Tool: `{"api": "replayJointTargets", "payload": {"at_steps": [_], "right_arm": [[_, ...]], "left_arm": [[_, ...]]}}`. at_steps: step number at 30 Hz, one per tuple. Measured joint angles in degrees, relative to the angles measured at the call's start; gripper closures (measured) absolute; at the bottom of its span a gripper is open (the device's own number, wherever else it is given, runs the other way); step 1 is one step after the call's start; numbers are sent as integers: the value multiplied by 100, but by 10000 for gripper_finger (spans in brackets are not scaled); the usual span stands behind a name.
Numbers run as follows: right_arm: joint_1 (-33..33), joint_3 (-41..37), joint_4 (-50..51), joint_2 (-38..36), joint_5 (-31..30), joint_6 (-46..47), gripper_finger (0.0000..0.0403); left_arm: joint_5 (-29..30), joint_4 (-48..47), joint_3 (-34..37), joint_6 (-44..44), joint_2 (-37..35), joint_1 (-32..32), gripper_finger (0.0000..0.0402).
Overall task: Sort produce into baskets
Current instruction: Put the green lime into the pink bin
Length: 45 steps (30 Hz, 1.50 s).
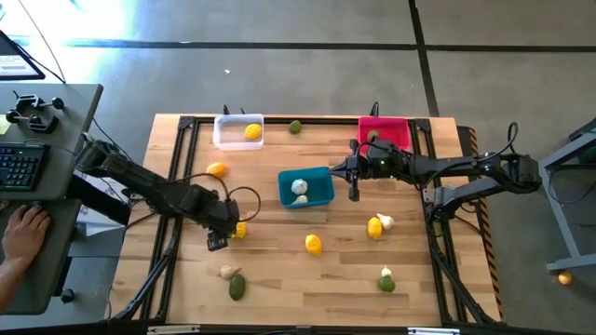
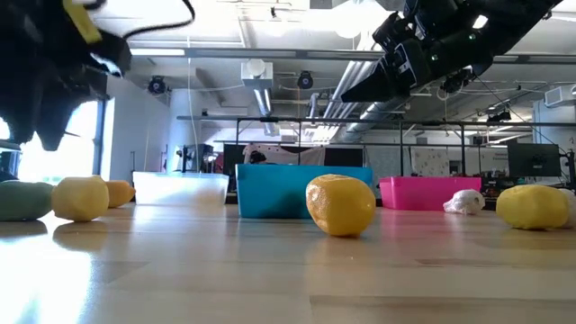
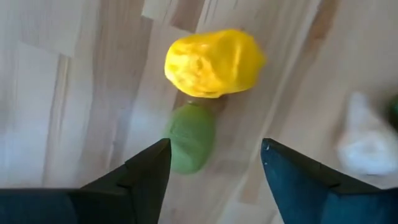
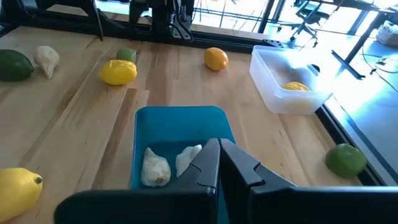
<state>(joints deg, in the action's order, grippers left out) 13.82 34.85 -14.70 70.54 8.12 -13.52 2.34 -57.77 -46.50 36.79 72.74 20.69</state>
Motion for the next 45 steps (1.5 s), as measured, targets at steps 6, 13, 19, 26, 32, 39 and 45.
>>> {"api": "replayJointTargets", "payload": {"at_steps": [6, 13, 19, 26, 32, 39, 45], "right_arm": [[1, 0, 24, 0, 0, 60, 402], [0, 0, 25, 0, 34, 282, 402], [0, 0, 27, 0, 92, 300, 402], [0, 0, 27, 0, 92, 358, 402], [0, 0, 27, 0, 92, 423, 402], [0, 0, 64, 0, 98, 489, 402], [0, 0, 64, 0, 105, 577, 402]], "left_arm": [[-56, -49, 0, -582, 727, -256, 160], [-140, 140, 160, -898, 1213, -354, 160], [-517, 591, 626, -829, 1217, -354, 160], [-518, 726, 694, -947, 1208, -354, 205], [-502, 882, 695, -1132, 1024, -360, 290], [-770, 1264, 695, -1062, 267, -689, 290], [-845, 1762, 695, -984, -482, -1252, 290]]}}
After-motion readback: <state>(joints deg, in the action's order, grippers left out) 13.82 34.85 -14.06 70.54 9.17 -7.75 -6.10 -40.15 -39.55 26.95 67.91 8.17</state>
